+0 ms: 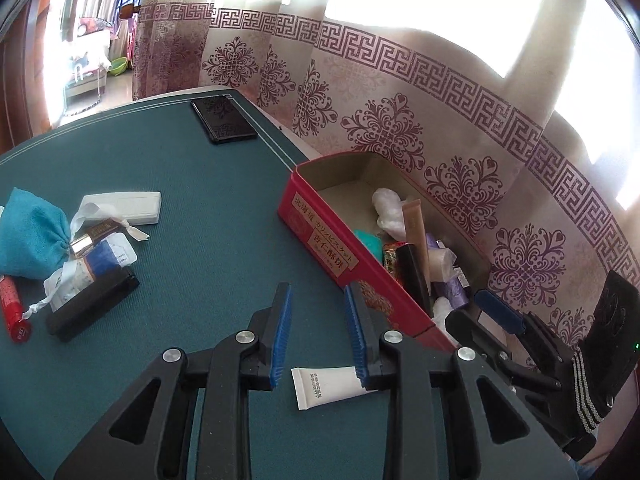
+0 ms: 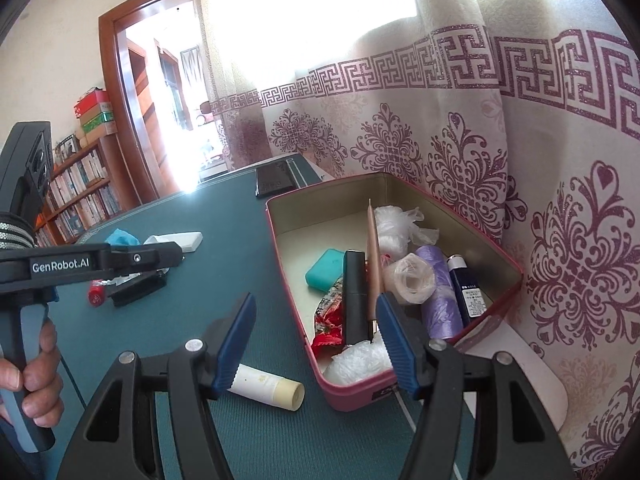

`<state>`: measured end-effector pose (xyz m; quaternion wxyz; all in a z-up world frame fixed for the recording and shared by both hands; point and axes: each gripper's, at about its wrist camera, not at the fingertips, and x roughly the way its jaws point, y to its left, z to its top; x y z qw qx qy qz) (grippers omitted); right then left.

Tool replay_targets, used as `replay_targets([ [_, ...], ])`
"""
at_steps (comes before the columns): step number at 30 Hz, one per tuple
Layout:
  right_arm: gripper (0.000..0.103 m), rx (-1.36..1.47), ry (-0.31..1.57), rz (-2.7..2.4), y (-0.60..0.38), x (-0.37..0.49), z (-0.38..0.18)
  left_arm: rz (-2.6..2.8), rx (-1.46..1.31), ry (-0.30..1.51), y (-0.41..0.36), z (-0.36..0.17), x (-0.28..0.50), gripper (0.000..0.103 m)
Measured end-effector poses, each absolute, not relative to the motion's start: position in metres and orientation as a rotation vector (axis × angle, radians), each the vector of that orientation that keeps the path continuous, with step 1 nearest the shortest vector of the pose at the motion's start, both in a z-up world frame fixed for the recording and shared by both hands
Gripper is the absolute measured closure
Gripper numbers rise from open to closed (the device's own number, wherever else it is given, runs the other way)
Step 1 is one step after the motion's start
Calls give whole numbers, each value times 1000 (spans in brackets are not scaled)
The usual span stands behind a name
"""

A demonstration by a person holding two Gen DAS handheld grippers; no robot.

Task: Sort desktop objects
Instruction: 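Carry the cream tube in the left tool toward the tin box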

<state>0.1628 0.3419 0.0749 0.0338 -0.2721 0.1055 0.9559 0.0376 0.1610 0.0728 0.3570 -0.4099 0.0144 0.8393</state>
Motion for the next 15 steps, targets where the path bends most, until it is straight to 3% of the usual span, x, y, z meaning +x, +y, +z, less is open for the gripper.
replay_targets([
  [2,36,-859,384,2911,350,160,72,2116,-1037,111,170,64,44,46],
  [3,36,-868,419,2897,355,159,71,2097,-1018,149,175,61,49,43],
  [15,36,-867,440,2858,360,158,69,1884,-953,600,223,15,97,42],
])
